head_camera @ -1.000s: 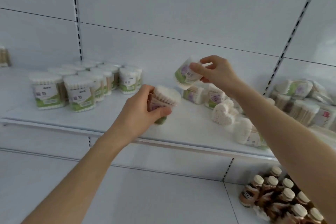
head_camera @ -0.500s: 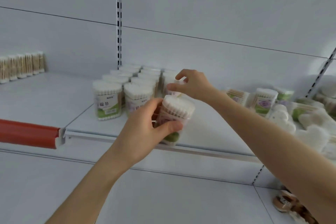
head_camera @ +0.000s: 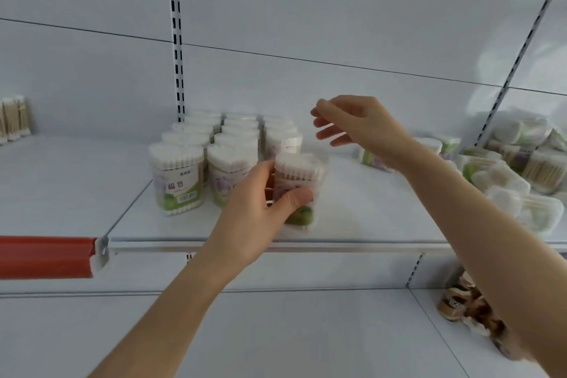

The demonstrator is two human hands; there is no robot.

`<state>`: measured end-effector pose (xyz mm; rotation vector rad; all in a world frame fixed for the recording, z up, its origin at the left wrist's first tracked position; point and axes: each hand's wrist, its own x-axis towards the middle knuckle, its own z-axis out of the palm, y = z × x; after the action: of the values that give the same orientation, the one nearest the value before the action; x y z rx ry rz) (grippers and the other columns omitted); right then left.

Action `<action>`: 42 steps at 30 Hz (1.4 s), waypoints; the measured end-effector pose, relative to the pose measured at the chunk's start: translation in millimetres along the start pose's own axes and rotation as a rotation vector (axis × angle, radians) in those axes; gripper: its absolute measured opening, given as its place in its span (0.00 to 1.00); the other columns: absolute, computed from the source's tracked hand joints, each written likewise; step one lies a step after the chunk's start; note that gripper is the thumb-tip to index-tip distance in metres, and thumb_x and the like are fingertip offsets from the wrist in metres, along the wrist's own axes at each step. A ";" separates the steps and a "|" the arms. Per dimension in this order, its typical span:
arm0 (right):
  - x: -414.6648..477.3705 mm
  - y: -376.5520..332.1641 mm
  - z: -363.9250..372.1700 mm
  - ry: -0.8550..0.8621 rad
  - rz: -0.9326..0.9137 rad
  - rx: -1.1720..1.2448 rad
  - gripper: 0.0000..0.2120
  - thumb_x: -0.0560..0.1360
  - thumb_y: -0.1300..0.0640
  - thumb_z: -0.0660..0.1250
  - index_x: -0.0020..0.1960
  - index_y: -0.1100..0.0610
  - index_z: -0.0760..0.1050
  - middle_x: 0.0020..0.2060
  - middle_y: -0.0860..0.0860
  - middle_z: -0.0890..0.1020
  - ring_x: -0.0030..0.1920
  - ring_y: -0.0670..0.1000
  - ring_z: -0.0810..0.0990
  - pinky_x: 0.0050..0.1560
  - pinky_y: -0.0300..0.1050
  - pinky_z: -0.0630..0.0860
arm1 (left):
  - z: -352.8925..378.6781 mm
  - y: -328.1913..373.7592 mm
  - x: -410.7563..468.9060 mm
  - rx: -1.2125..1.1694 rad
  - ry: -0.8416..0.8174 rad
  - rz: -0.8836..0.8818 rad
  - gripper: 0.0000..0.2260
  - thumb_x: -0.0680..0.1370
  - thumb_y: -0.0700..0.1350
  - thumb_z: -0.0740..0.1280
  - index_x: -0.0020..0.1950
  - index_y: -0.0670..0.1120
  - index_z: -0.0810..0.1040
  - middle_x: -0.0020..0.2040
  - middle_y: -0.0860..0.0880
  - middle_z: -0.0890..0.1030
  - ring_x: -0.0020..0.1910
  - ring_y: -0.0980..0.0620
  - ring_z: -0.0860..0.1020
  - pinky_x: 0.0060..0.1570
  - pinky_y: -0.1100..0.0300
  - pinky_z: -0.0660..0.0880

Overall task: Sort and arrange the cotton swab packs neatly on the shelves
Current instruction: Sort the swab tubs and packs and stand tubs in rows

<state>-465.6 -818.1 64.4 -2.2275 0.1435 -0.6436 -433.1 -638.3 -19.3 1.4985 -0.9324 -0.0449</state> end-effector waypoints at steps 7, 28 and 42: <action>-42.0 -10.1 -1.5 -0.215 -0.035 -0.194 0.20 0.59 0.37 0.69 0.47 0.45 0.79 0.41 0.42 0.81 0.41 0.40 0.80 0.49 0.40 0.78 | 14.3 -1.8 15.1 0.095 0.029 0.031 0.11 0.75 0.46 0.68 0.56 0.47 0.72 0.45 0.59 0.77 0.42 0.67 0.77 0.38 0.75 0.72; 8.3 18.5 41.8 -0.039 0.026 -0.323 0.20 0.69 0.43 0.71 0.56 0.52 0.76 0.51 0.52 0.77 0.46 0.47 0.75 0.35 0.31 0.67 | 17.7 -40.1 -15.7 0.821 -0.018 0.376 0.17 0.75 0.55 0.56 0.37 0.47 0.79 0.35 0.52 0.79 0.34 0.49 0.76 0.32 0.56 0.74; -17.4 44.3 -33.2 0.135 0.072 -0.318 0.16 0.74 0.48 0.67 0.59 0.53 0.75 0.51 0.50 0.79 0.49 0.47 0.78 0.42 0.35 0.72 | 60.4 -25.0 0.2 0.852 -0.035 0.469 0.18 0.73 0.54 0.56 0.36 0.45 0.80 0.33 0.49 0.79 0.30 0.47 0.77 0.25 0.54 0.75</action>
<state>-492.4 -865.1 43.6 -2.4673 0.4183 -0.7751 -453.1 -691.2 -52.0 1.9932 -1.4057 0.7509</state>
